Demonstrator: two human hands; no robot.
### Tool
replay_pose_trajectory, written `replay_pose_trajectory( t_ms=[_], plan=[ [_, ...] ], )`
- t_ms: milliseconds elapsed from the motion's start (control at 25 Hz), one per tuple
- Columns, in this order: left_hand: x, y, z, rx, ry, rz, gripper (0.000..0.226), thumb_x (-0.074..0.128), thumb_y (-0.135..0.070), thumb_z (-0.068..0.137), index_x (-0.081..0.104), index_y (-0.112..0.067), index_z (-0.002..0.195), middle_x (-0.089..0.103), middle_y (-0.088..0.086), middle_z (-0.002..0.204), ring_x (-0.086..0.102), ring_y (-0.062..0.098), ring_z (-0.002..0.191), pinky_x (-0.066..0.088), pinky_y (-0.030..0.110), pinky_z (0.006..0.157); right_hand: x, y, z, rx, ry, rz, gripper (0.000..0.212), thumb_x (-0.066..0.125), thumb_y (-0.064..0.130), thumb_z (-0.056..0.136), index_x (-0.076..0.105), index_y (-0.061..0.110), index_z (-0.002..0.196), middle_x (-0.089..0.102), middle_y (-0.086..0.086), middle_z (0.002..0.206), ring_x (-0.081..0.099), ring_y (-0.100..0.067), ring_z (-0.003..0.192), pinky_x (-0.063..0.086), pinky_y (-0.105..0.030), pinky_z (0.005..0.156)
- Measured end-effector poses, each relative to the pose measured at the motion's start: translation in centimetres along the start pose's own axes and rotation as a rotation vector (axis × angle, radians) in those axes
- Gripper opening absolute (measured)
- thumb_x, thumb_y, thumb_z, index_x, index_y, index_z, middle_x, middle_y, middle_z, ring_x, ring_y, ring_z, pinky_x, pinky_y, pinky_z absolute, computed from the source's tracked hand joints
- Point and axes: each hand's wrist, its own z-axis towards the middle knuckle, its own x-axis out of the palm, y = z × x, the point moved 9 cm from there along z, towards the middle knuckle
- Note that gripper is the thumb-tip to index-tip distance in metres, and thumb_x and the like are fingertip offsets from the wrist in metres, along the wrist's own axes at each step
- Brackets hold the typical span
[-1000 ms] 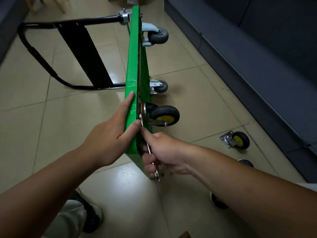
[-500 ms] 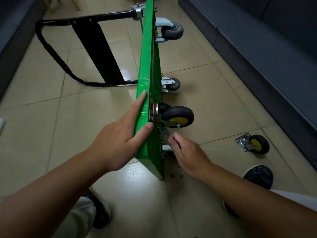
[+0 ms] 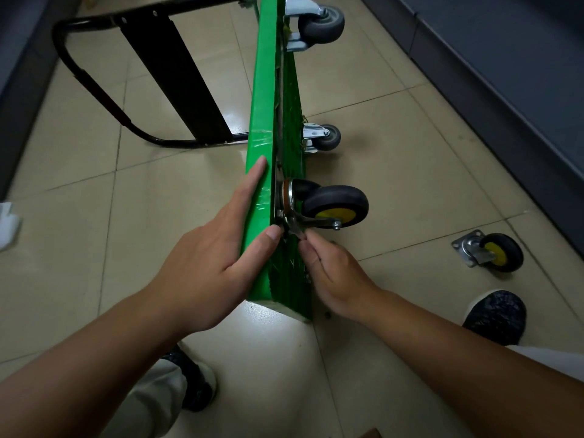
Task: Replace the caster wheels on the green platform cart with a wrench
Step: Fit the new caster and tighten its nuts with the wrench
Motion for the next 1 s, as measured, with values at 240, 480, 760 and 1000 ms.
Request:
replay_pose_trajectory(
  t_ms=[240,480,760,1000],
  plan=[
    [0.0,0.2,-0.1,-0.011,-0.015,-0.014,0.071,0.024,-0.069,0.086,-0.008,-0.064,0.149,0.053,-0.019,0.117,0.06,0.002,0.081,0.044,0.028,0.067,0.3,0.9,0.5,-0.012,0.103,-0.011,0.04,0.03,0.049,0.103,0.056,0.019,0.104,0.061,-0.005,0.075,0.058,-0.019,0.066,0.047,-0.042,0.062],
    [-0.1,0.2,-0.1,-0.013,-0.008,0.002,0.071,0.026,-0.067,0.088,-0.008,-0.062,0.15,0.053,-0.015,0.117,0.06,0.007,0.081,0.044,0.035,0.069,1.0,1.4,-0.2,0.083,0.176,0.183,0.033,0.04,0.037,0.106,0.056,0.034,0.077,0.059,0.019,0.067,0.054,0.004,0.063,0.04,-0.016,0.058],
    [0.0,0.3,-0.2,-0.028,-0.037,0.015,0.07,0.027,-0.059,0.092,-0.008,-0.059,0.152,0.05,-0.012,0.118,0.056,0.003,0.072,0.037,0.018,0.063,2.6,4.8,-3.7,0.46,0.242,0.605,0.049,0.035,0.059,0.101,0.045,0.018,0.077,0.029,0.005,0.053,0.028,-0.01,0.038,0.032,-0.02,0.042],
    [0.1,0.1,0.1,-0.029,0.009,0.049,0.072,0.024,-0.062,0.09,-0.013,-0.057,0.151,0.052,0.0,0.146,0.055,0.018,0.083,0.037,0.028,0.065,1.9,6.2,-4.8,0.559,0.272,0.588,0.055,0.033,0.068,0.098,0.034,0.024,0.067,0.021,0.004,0.054,0.023,-0.011,0.036,0.027,-0.024,0.047]
  ],
)
